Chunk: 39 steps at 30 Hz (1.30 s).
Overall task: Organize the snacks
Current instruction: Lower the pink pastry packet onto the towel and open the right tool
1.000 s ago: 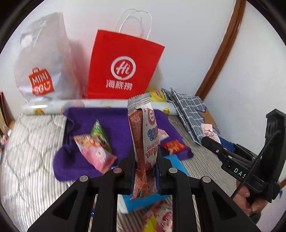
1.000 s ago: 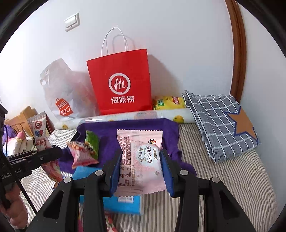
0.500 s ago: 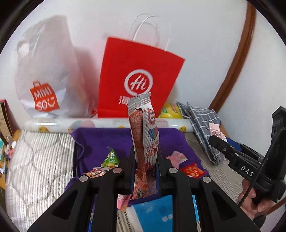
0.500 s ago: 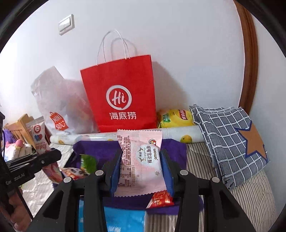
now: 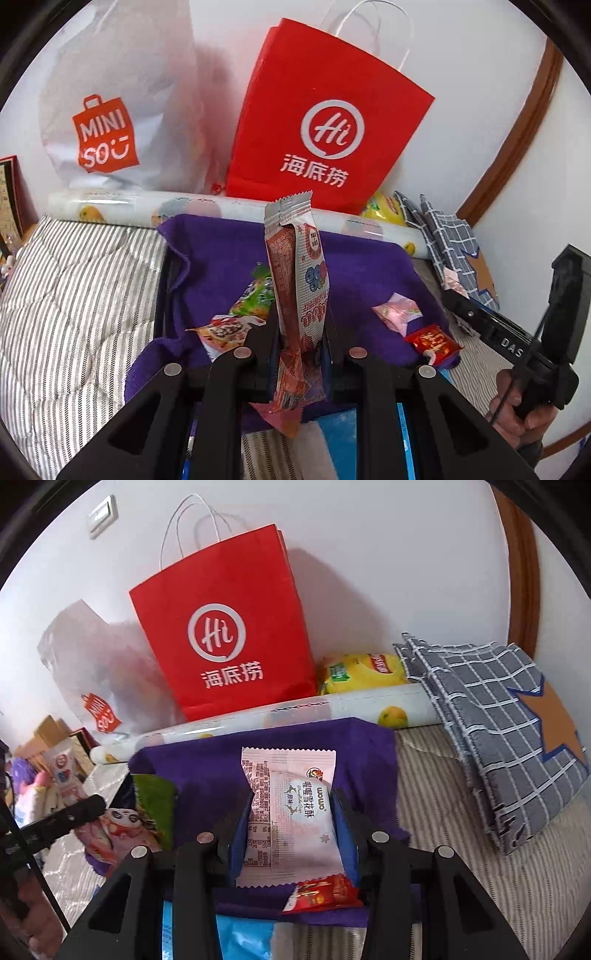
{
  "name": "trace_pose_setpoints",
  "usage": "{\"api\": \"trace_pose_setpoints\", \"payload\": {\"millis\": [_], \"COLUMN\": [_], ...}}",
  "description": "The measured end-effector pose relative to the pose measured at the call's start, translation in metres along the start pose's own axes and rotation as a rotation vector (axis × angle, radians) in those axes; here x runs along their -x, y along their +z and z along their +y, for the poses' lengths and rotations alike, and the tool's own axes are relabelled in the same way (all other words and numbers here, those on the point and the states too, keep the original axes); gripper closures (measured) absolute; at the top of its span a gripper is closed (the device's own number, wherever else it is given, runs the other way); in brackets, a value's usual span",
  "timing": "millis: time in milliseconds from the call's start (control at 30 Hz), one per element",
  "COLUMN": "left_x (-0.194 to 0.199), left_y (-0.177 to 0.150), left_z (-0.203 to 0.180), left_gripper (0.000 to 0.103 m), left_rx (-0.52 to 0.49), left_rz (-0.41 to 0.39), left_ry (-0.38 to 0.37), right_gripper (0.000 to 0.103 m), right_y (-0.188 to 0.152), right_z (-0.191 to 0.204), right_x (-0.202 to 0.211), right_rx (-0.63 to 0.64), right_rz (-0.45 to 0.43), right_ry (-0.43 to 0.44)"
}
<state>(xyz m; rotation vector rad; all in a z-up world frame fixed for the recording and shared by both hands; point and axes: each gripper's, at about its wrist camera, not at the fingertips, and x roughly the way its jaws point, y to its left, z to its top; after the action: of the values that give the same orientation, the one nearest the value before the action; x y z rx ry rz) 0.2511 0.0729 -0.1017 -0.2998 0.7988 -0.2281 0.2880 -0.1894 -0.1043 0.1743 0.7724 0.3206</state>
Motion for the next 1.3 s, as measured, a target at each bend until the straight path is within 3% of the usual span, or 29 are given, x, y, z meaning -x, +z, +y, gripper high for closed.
{"api": "trace_pose_setpoints", "payload": {"millis": [367,500,667,833,1300], "left_x": [-0.002,-0.002,-0.002,-0.003,-0.003], "left_y": [-0.003,-0.004,-0.004,-0.004,-0.004], "left_z": [-0.005,-0.007,-0.006,-0.006,-0.007], "left_gripper": [0.085,0.085,0.085,0.085,0.085], "left_rx": [-0.01,-0.019,-0.014,-0.009,-0.005], "left_rz": [0.001,0.0,0.001,0.004,0.011], "left_ry": [-0.01,-0.012,-0.016,-0.02,-0.028], "right_gripper": [0.063,0.063,0.062,0.061,0.061], "right_y": [-0.008,-0.007,-0.009,-0.01,-0.012], "right_z": [0.006,0.0,-0.001,-0.005,-0.009], "right_x": [-0.015,-0.019,-0.02,-0.024,-0.027], "right_rx": [0.018,-0.038,-0.024,-0.057,-0.073], "right_rz": [0.045,0.076,0.071,0.106,0.117], "right_ry": [0.01,0.069,0.032,0.064,0.05]}}
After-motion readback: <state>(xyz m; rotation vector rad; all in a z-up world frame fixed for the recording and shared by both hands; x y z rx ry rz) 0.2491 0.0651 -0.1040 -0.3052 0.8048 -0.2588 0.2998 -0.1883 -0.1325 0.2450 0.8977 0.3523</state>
